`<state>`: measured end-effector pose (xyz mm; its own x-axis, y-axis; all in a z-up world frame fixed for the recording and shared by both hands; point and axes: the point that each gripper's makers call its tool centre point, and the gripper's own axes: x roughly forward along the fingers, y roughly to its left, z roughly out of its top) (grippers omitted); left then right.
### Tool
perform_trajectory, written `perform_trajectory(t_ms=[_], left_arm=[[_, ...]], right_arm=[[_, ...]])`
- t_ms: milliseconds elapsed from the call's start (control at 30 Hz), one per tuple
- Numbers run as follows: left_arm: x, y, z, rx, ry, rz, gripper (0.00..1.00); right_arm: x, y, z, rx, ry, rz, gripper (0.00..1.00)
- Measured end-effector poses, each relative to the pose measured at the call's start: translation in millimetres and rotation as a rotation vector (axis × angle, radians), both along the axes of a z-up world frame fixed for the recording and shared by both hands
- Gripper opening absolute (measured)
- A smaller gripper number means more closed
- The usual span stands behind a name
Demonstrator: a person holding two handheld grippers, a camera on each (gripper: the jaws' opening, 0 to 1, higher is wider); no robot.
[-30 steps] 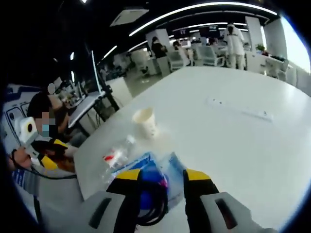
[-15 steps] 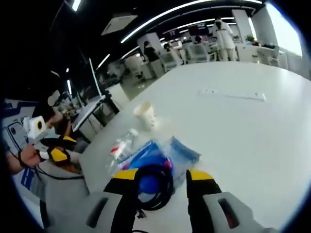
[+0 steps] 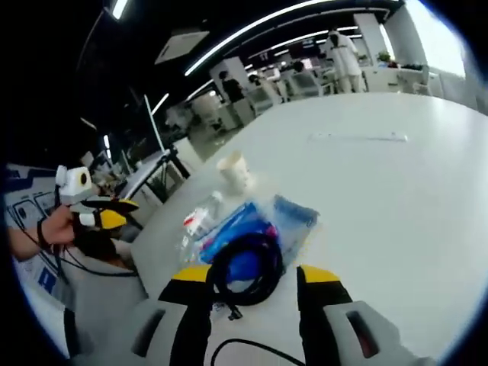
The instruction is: Arrange the tabletop items into an orderly group along one side of the table until the central work area is clear of visible clutter.
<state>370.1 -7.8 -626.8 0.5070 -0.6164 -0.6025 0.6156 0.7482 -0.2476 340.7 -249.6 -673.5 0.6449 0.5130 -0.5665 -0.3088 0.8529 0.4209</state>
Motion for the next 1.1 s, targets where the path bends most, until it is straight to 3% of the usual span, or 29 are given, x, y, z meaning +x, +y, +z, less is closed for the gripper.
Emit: perform_trajectory(t_ms=[633, 900, 1100], left_arm=[[15.1, -14.8, -20.1, -0.021, 0.108, 0.054, 0.4], [22.2, -14.5, -33.5, -0.039, 0.179, 0.131, 0.4], [19.4, -22.9, -41.7, -0.021, 0.201, 0.132, 0.4]], right_arm=[[-28.9, 1.1, 3.1, 0.022, -0.016, -0.06, 0.45], [-34.2, -0.1, 2.1, 0.0, -0.022, -0.053, 0.46], [-33.9, -3.9, 3.5, 0.003, -0.03, -0.067, 0.48]])
